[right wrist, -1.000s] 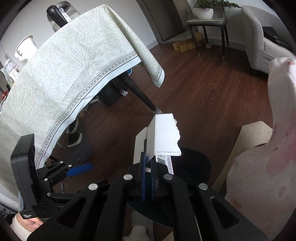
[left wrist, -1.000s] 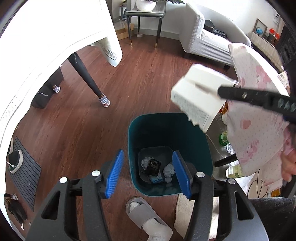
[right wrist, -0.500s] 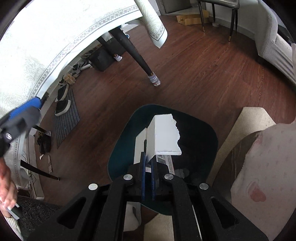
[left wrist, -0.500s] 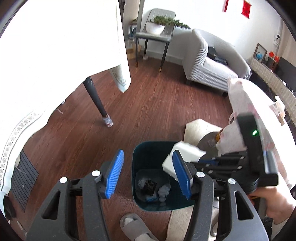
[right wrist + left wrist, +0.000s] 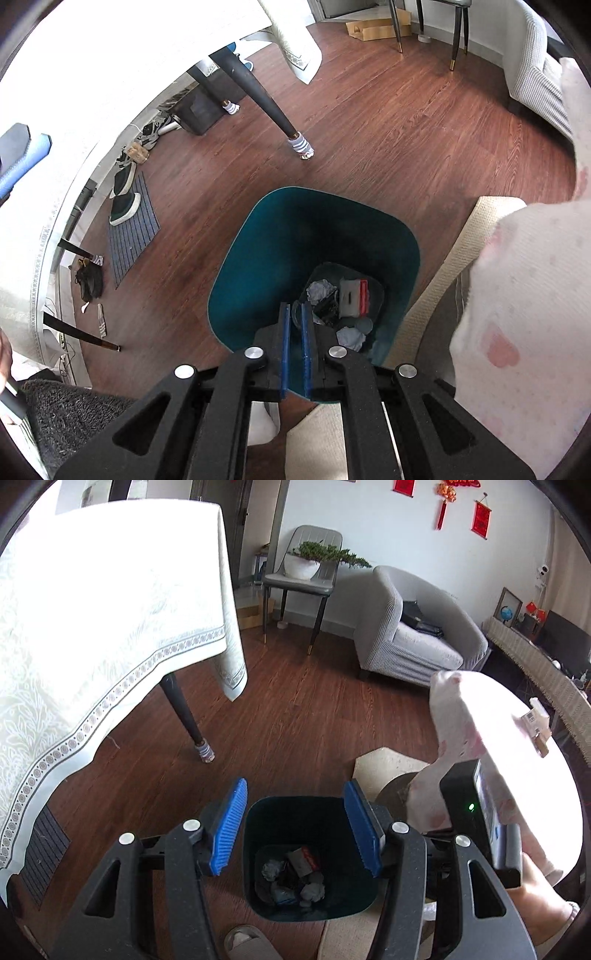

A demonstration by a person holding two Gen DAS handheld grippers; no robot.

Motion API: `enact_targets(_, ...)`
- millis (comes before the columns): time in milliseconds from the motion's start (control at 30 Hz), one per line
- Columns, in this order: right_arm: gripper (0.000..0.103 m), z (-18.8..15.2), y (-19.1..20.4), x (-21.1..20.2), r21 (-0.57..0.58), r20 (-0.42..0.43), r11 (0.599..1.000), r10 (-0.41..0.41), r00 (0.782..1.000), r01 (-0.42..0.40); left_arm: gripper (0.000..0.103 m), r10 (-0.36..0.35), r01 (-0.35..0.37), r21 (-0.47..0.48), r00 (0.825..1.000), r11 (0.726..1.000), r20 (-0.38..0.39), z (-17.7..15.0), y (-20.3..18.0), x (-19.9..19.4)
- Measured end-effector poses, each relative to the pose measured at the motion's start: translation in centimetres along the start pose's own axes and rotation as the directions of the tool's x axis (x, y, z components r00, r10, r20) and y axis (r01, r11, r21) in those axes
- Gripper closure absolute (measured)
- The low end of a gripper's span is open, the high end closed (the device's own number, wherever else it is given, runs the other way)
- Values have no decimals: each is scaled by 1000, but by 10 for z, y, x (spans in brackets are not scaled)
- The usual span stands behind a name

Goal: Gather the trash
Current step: 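Carry the white box over the teal bin and open the right gripper, then move the right gripper to the table and grasp the white box piece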

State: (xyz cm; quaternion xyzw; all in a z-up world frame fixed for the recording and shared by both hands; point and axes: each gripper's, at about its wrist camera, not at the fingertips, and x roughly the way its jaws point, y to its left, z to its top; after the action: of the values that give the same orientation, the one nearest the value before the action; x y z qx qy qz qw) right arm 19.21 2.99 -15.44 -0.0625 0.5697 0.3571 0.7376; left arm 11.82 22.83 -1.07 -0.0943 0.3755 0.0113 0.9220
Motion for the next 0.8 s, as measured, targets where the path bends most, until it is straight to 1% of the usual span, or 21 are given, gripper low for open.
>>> enact_targets(67,95,-1,-3,-6,0,9,1000,12,1000,-12,44,0,0,5,1000,1000,31,5,-8,-6)
enact_targets(133,94,-2,-4,-17,3,33,1000,27,999,-27,39,1,-3,20,998,1000,65,9,-17,-13)
enact_targets(200,93,-4,-5,-29,11,62,997,74,995,-75,39,-8,5,29,995,1000,96,11,-26,-17)
enact_targets(267,75,-5,-4,-44,4,99,995,94,991,-95,39,-16,12,33,993,999,115,14,-34,-19)
enact_targets(300,54,-6,-3,-55,-2,129,996,90,988,-91,39,-22,18,30,993,999,119,15,-35,-20)
enact_targets(333,50,-6,-1,-65,-11,161,996,91,983,-91,38,-33,30,23,992,999,123,17,-38,-21)
enact_targets(433,50,-8,0,-97,-34,247,995,96,964,-91,38,-55,52,21,988,998,147,22,-51,-25)
enact_targets(533,50,-11,-12,-127,-20,329,996,85,941,-84,38,-75,69,43,982,997,175,27,-69,-29)
enact_targets(700,50,-20,-42,-157,40,402,997,50,914,-72,35,-104,88,89,974,992,203,30,-100,-30)
enact_targets(800,50,-26,-59,-168,64,424,996,26,905,-59,33,-131,112,105,971,988,201,31,-118,-28)
